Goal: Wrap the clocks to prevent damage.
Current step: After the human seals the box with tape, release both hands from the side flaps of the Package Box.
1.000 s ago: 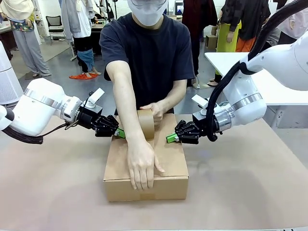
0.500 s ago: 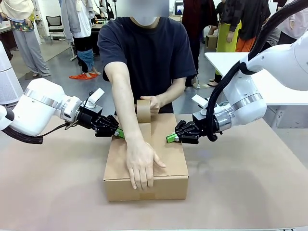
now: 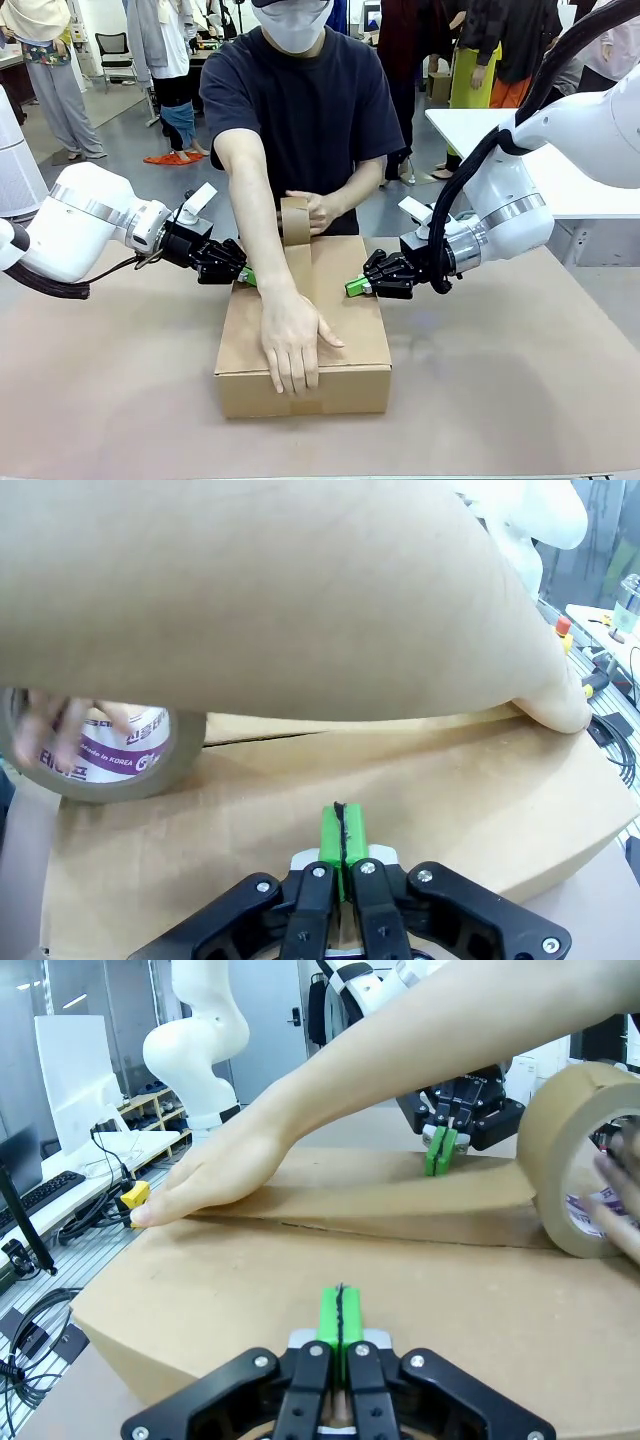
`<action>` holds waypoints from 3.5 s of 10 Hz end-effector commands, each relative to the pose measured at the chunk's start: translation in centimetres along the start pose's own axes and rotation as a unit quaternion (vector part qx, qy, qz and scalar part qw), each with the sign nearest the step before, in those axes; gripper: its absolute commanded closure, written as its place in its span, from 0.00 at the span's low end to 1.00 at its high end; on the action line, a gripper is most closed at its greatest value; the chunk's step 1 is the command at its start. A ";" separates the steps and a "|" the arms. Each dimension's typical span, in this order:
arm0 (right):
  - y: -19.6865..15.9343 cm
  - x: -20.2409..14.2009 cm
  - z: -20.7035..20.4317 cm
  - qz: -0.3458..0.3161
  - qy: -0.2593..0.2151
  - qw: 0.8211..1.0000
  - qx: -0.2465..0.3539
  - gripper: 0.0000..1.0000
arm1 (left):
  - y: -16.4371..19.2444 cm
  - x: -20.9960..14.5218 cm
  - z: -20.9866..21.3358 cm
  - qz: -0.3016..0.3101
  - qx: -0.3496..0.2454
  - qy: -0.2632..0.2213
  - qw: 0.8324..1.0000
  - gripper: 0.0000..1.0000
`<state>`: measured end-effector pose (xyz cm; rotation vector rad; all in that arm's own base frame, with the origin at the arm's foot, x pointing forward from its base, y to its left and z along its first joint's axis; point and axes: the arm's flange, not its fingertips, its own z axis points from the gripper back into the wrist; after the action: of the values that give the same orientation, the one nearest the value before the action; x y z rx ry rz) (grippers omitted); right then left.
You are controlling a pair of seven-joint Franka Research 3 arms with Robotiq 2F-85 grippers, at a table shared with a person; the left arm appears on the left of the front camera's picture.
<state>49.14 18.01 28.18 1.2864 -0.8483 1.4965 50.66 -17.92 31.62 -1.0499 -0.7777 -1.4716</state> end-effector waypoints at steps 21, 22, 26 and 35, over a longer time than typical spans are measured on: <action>-0.1 -0.3 -0.1 -0.002 0.003 1.000 -0.002 0.99 | 0.2 -0.3 -0.2 0.002 0.001 0.001 1.000 1.00; -0.1 -0.3 -0.1 -0.002 0.003 1.000 -0.002 0.99 | 0.2 -0.3 -0.2 0.002 0.001 0.001 1.000 1.00; -0.1 -0.3 -0.1 -0.002 0.003 1.000 -0.002 0.99 | 0.2 -0.3 -0.2 0.002 0.001 0.001 1.000 1.00; -0.1 -0.3 -0.1 -0.002 0.003 1.000 -0.002 0.99 | 0.2 -0.3 -0.2 0.002 0.001 0.001 1.000 1.00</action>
<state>49.15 18.01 28.18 1.2860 -0.8484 1.4967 50.67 -17.92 31.53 -1.0509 -0.7764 -1.4705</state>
